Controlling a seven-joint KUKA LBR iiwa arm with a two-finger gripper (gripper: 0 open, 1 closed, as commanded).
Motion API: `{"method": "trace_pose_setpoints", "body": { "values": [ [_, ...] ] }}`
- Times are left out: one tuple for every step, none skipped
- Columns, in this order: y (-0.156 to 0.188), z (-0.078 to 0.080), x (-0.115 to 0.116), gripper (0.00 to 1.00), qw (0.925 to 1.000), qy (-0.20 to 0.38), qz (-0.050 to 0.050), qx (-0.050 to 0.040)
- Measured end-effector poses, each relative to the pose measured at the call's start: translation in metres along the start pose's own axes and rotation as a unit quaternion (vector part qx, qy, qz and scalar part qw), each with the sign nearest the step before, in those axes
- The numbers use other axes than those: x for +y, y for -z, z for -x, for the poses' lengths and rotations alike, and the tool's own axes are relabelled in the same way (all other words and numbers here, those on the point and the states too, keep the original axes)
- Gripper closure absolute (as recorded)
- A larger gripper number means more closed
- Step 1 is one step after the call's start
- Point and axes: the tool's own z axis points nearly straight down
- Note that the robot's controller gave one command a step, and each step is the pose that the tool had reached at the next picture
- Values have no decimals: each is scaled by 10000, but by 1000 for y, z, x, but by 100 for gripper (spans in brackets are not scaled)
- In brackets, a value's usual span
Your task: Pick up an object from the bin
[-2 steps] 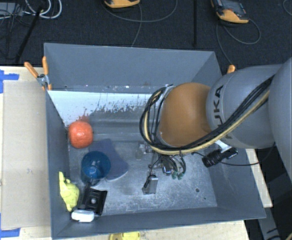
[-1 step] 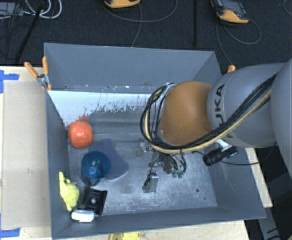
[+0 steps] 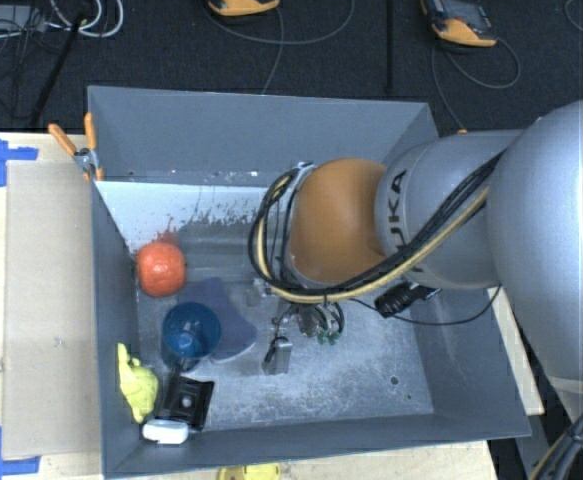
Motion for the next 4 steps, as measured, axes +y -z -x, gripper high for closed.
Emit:
{"method": "trace_pose_setpoints", "body": {
  "values": [
    [-20, 17, 41, 0, 9999, 141, -3, 36],
    [-30, 47, 88, 0, 9995, -301, -3, 26],
    [-32, 56, 114, 100, 9855, 1694, 10, 2],
    [-34, 54, 114, 0, 9857, 1687, 7, 33]
  ]
}}
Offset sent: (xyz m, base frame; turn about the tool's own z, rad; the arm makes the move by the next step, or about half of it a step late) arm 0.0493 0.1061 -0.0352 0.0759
